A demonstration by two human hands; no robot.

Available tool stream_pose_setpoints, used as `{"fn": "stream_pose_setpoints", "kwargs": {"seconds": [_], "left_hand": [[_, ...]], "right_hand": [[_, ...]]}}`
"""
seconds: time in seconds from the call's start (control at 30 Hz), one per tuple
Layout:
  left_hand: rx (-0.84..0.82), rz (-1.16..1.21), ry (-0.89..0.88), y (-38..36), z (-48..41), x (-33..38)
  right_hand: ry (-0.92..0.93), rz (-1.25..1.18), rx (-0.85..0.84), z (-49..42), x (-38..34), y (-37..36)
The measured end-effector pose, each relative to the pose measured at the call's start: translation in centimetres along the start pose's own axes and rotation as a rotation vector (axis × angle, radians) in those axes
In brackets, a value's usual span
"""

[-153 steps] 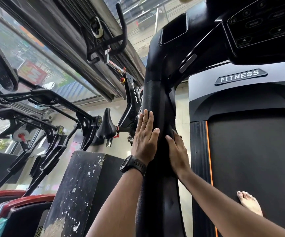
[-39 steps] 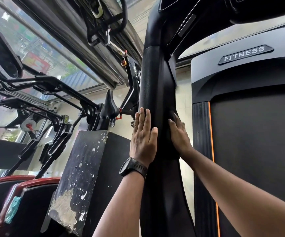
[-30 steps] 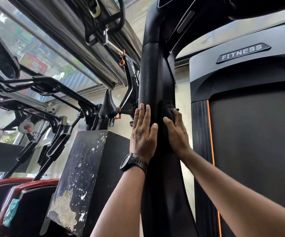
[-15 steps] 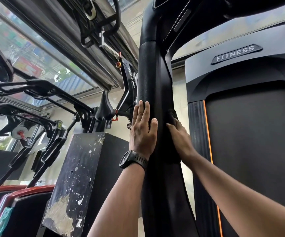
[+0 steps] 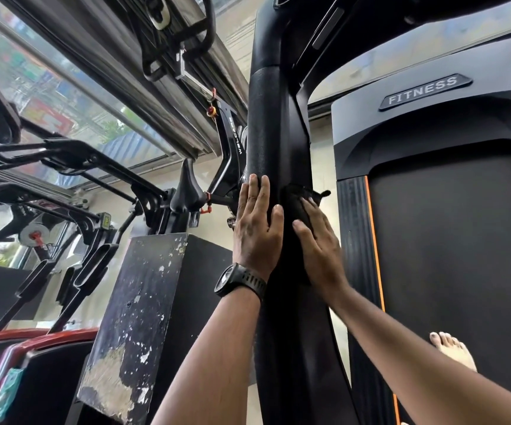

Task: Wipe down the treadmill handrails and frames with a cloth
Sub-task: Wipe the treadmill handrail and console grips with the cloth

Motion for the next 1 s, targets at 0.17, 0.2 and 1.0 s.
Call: {"fn": "stream_pose_setpoints", "kwargs": {"seconds": [0.17,0.2,1.0], "left_hand": [[0.016,-0.005,-0.007,0.0,0.0,-0.1],[0.014,-0.005,-0.009,0.0,0.1,-0.1],[-0.019,-0.01,0.006,-0.1,1.8,0.0]], "right_hand": [[-0.342,0.079,-0.035,-2.1,2.2,0.6],[-0.344,0.088,-0.028,-1.6,2.2,0.6],[-0.167,-0.006,0.001,2.6,0.9,0.6]]}}
Point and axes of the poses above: each hand's wrist, its own z-axis away from the middle knuckle, its own y-axis out of the back of the hand, x = y × z, the point moved 5 cm from there along -z, towards the middle knuckle, and after that the axes turned 9 degrees about -y, right-handed, at the moved point
